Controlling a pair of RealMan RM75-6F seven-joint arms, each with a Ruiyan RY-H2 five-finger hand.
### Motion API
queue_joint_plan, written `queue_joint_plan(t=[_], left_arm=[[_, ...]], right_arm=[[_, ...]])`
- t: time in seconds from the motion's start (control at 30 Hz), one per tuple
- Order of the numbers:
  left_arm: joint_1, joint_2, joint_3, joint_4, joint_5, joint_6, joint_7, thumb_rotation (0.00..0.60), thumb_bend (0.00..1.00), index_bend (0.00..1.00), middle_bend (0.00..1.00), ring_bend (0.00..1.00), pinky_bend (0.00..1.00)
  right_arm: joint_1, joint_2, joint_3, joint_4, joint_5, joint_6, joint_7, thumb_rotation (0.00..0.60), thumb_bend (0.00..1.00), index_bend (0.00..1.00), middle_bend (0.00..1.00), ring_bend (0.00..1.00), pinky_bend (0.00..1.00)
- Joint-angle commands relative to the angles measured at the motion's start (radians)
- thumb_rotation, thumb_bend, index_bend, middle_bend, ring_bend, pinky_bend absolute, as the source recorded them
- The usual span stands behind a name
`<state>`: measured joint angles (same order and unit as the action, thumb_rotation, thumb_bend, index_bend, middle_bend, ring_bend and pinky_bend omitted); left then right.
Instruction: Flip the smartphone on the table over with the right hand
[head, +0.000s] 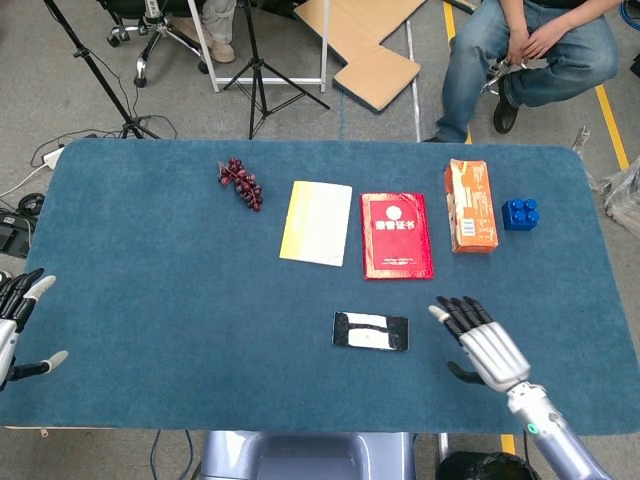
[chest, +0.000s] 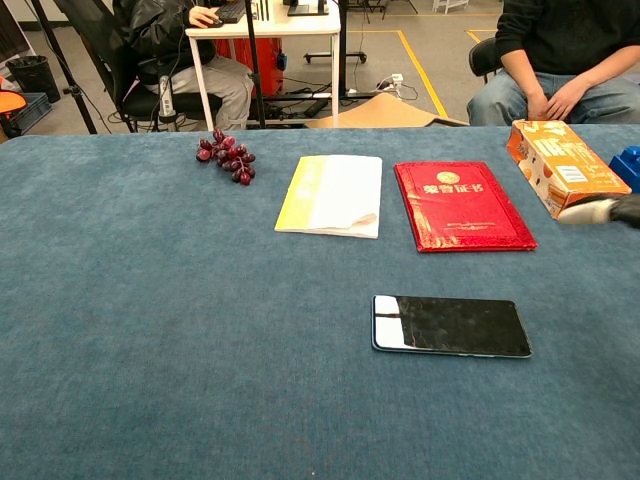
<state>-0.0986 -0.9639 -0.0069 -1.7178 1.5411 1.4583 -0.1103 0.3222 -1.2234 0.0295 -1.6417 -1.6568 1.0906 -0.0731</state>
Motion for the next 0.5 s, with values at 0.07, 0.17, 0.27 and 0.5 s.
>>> queue_joint_plan(t=[0.07, 0.17, 0.27, 0.5], left_arm=[[-0.016, -0.01, -0.015, 0.004, -0.045, -0.037, 0.015, 0.6, 0.0, 0.0, 0.0, 0.0, 0.0], [-0.021, -0.015, -0.02, 0.009, -0.062, -0.049, 0.025, 0.6, 0.0, 0.0, 0.0, 0.0, 0.0], [-0.028, -0.021, -0.025, 0.018, -0.083, -0.069, 0.031, 0.6, 0.0, 0.0, 0.0, 0.0, 0.0], [-0.042, -0.028, -0.037, 0.031, -0.13, -0.106, 0.032, 0.6, 0.0, 0.0, 0.0, 0.0, 0.0]], right_arm=[[0.088, -0.119, 0.022, 0.056, 0.057, -0.109, -0.051, 0.6, 0.25, 0.11, 0.06, 0.0, 0.0], [0.111, -0.171, 0.023, 0.088, 0.067, -0.128, -0.074, 0.6, 0.25, 0.12, 0.07, 0.0, 0.0], [0.141, -0.214, 0.03, 0.119, 0.072, -0.15, -0.098, 0.6, 0.25, 0.13, 0.09, 0.0, 0.0], [0.202, -0.303, 0.044, 0.185, 0.102, -0.197, -0.173, 0.6, 0.25, 0.14, 0.11, 0.0, 0.02]])
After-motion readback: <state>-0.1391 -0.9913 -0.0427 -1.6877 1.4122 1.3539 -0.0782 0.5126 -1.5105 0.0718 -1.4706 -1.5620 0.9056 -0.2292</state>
